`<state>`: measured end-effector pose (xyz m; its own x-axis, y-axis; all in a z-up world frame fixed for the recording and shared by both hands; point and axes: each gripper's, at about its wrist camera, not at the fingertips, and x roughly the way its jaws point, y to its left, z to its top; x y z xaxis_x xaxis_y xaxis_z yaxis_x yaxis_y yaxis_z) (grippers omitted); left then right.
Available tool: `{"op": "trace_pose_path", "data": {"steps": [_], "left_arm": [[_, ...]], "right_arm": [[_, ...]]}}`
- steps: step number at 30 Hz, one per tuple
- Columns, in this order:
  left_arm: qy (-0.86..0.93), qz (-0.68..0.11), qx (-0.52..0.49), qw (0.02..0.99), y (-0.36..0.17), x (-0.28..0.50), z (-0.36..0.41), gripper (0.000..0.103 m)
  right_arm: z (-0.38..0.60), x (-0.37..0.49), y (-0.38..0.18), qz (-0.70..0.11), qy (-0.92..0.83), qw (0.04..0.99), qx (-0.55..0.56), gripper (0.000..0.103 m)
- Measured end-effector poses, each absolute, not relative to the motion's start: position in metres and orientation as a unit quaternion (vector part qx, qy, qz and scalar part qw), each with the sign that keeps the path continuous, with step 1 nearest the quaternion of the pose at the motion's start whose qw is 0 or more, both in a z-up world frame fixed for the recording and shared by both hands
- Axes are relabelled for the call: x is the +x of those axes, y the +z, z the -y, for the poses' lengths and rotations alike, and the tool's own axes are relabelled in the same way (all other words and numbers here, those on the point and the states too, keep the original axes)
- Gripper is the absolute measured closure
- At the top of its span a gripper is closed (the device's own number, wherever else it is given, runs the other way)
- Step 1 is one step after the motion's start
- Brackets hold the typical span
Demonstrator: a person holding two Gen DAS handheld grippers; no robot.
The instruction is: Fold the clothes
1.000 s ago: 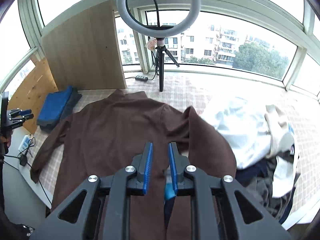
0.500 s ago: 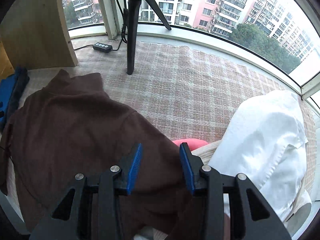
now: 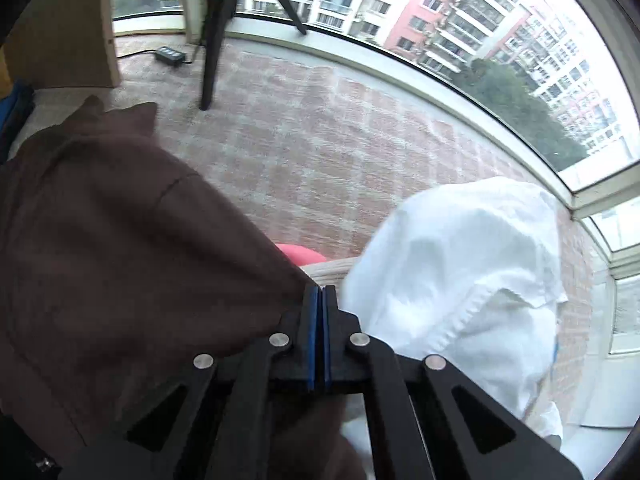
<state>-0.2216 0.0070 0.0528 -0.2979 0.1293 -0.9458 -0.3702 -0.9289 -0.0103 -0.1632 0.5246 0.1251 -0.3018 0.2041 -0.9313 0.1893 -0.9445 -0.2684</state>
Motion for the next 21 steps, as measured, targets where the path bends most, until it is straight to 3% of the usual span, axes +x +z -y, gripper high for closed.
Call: {"op": "trace_pose_path", "data": {"steps": [4, 5, 7, 8, 9, 11, 13, 14, 15, 16, 18, 20, 21], "left_arm": [[0.791, -0.109, -0.578, 0.17, 0.049, -0.231, -0.015, 0.051], [0.786, -0.117, -0.582, 0.172, 0.044, -0.235, -0.018, 0.051], [0.778, -0.121, -0.589, 0.179, 0.036, -0.243, -0.025, 0.051], [0.775, -0.117, -0.593, 0.183, 0.033, -0.247, -0.028, 0.051], [0.772, -0.113, -0.597, 0.186, 0.03, -0.251, -0.03, 0.051], [0.766, -0.104, -0.604, 0.194, 0.025, -0.26, -0.035, 0.056], [0.757, -0.109, -0.612, 0.201, 0.02, -0.261, -0.041, 0.097], [0.758, -0.12, -0.609, 0.2, 0.02, -0.259, -0.045, 0.1], [0.767, -0.14, -0.595, 0.192, 0.024, -0.258, -0.047, 0.1], [0.782, -0.156, -0.58, 0.167, 0.029, -0.259, -0.045, 0.1], [0.817, -0.158, -0.547, 0.095, 0.046, -0.263, -0.028, 0.1], [0.836, -0.106, -0.531, 0.093, 0.069, -0.26, -0.001, 0.098], [0.839, -0.097, -0.526, 0.097, 0.08, -0.248, 0.009, 0.091]], "right_arm": [[-0.51, -0.165, 0.115, 0.212, 0.772, -0.006, -0.599, 0.101], [-0.503, -0.167, 0.119, 0.215, 0.778, -0.015, -0.59, 0.096], [-0.49, -0.174, 0.129, 0.192, 0.797, -0.043, -0.572, 0.079], [-0.485, -0.18, 0.134, 0.165, 0.805, -0.063, -0.567, 0.064], [-0.48, -0.188, 0.135, 0.139, 0.808, -0.084, -0.567, 0.058], [-0.464, -0.206, 0.121, 0.117, 0.799, -0.112, -0.578, 0.058], [-0.449, -0.22, 0.098, 0.126, 0.786, -0.118, -0.594, 0.058], [-0.443, -0.223, 0.085, 0.139, 0.777, -0.115, -0.603, 0.063], [-0.438, -0.225, 0.073, 0.153, 0.768, -0.111, -0.612, 0.084], [-0.436, -0.225, 0.064, 0.164, 0.763, -0.102, -0.617, 0.089], [-0.435, -0.226, 0.052, 0.18, 0.76, -0.079, -0.62, 0.089], [-0.438, -0.224, 0.058, 0.165, 0.768, -0.075, -0.614, 0.089], [-0.44, -0.223, 0.062, 0.153, 0.774, -0.075, -0.61, 0.089]]}}
